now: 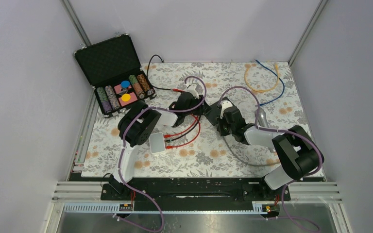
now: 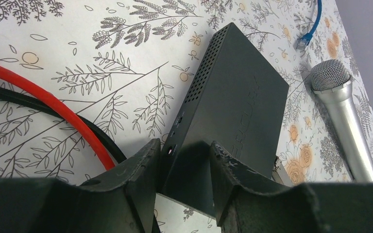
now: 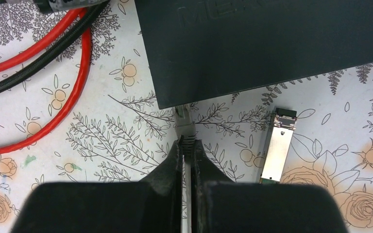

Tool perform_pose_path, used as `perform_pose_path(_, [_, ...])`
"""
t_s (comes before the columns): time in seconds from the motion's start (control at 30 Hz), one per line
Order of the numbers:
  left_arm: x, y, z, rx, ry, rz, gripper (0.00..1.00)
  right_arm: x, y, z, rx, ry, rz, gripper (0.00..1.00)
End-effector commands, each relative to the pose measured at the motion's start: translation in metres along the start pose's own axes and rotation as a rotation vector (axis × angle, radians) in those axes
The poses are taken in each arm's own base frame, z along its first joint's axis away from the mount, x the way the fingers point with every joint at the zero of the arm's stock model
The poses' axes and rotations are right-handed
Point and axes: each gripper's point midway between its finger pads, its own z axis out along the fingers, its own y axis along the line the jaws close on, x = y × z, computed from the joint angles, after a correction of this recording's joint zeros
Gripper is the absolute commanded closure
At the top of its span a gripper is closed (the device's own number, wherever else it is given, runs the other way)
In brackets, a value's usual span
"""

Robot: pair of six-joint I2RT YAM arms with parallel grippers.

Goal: Insert the plug into the switch port
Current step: Insert the connector into the switch port.

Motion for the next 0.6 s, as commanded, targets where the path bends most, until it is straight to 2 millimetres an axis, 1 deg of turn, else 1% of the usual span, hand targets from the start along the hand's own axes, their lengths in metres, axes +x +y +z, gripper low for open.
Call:
perform_pose_path(0.0, [0.169, -0.078, -0.051, 0.183, 0.554, -0.081, 0.61, -0.171, 0.016, -0.016, -0.088, -0.569, 0.079, 1.00])
perform_pose_path(0.07, [0.174, -0.078, -0.054, 0.178, 0.563, -0.076, 0.61, -0.181, 0.013, -0.021, -0.130, -0.571, 0.103, 1.00])
perform_pose_path(0.13, [0.177, -0.079, -0.054, 0.178, 0.565, -0.083, 0.61, -0.186, 0.013, -0.023, -0.141, -0.569, 0.079, 1.00])
perform_pose_path(0.3, [0.185, -0.092, -0.054, 0.202, 0.578, -0.090, 0.61, -0.176, 0.018, -0.006, -0.175, -0.539, 0.065, 1.00])
perform_pose_path(0.37, [0.190, -0.094, -0.057, 0.208, 0.589, -0.099, 0.61, -0.177, 0.021, 0.000, -0.189, -0.519, 0.037, 1.00])
perform_pose_path(0.57, [0.201, -0.099, -0.064, 0.251, 0.612, -0.118, 0.62, -0.176, 0.023, 0.005, -0.198, -0.520, -0.040, 1.00])
